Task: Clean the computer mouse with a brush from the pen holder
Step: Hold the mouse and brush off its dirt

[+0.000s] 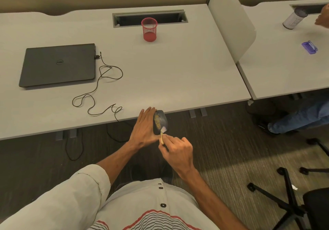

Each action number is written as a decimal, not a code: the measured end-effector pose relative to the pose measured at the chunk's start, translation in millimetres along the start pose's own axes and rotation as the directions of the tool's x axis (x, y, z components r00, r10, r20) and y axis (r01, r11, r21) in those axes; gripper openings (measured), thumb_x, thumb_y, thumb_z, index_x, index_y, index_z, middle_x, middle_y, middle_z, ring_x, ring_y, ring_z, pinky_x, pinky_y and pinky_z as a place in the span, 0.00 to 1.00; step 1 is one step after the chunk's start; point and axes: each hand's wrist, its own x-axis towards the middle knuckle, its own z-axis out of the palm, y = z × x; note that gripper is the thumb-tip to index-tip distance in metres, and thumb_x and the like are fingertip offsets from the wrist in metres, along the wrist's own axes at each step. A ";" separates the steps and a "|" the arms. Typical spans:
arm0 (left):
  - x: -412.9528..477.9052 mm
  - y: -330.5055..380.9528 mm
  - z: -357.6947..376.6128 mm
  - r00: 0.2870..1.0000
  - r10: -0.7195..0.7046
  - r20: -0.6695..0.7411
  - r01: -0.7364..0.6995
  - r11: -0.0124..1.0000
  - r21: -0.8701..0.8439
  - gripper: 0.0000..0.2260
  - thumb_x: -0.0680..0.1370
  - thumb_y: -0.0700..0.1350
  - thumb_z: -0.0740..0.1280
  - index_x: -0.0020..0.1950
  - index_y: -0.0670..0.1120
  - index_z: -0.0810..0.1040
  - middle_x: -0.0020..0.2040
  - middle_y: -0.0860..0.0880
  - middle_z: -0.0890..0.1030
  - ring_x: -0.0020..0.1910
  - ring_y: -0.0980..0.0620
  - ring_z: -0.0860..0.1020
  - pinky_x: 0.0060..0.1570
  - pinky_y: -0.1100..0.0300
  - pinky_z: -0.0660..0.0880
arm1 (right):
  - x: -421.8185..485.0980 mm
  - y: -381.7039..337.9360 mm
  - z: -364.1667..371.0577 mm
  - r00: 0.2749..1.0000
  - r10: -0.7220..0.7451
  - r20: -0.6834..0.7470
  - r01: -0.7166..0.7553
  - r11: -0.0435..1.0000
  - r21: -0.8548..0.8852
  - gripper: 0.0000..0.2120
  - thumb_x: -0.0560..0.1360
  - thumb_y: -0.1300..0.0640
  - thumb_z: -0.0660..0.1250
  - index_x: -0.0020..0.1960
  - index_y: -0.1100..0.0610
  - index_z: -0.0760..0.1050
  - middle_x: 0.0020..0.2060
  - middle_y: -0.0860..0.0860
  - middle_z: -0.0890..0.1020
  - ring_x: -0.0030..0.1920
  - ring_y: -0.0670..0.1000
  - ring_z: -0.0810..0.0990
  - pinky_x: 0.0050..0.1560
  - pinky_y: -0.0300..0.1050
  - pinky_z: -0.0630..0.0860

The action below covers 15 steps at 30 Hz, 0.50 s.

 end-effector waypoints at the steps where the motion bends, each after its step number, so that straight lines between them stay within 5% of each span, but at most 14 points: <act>1: -0.5 -0.8 0.1 1.000 -0.002 0.000 0.002 1.000 -0.008 0.58 0.71 0.73 0.75 0.88 0.45 0.50 0.89 0.44 0.51 0.89 0.45 0.46 0.89 0.45 0.42 | 0.6 -0.3 0.9 1.000 -0.005 0.006 0.005 1.000 0.015 0.10 0.79 0.51 0.77 0.55 0.57 0.88 0.45 0.50 0.91 0.37 0.47 0.87 0.33 0.43 0.77; 9: -3.7 -6.0 -0.4 1.000 -0.023 0.010 0.023 0.999 -0.042 0.57 0.72 0.69 0.77 0.88 0.45 0.50 0.89 0.45 0.51 0.89 0.45 0.44 0.89 0.46 0.42 | 3.6 -0.4 0.3 1.000 -0.022 0.012 0.021 0.997 0.074 0.10 0.82 0.50 0.73 0.56 0.55 0.88 0.45 0.48 0.90 0.35 0.47 0.85 0.32 0.43 0.77; 15: -5.6 -5.1 -4.2 1.000 0.022 -0.010 -0.022 0.999 0.048 0.58 0.72 0.76 0.68 0.88 0.43 0.50 0.89 0.44 0.53 0.89 0.47 0.48 0.88 0.45 0.43 | 13.8 6.6 -8.4 0.996 0.058 -0.069 -0.054 0.997 0.047 0.12 0.81 0.50 0.74 0.61 0.56 0.87 0.51 0.48 0.91 0.42 0.46 0.88 0.40 0.44 0.79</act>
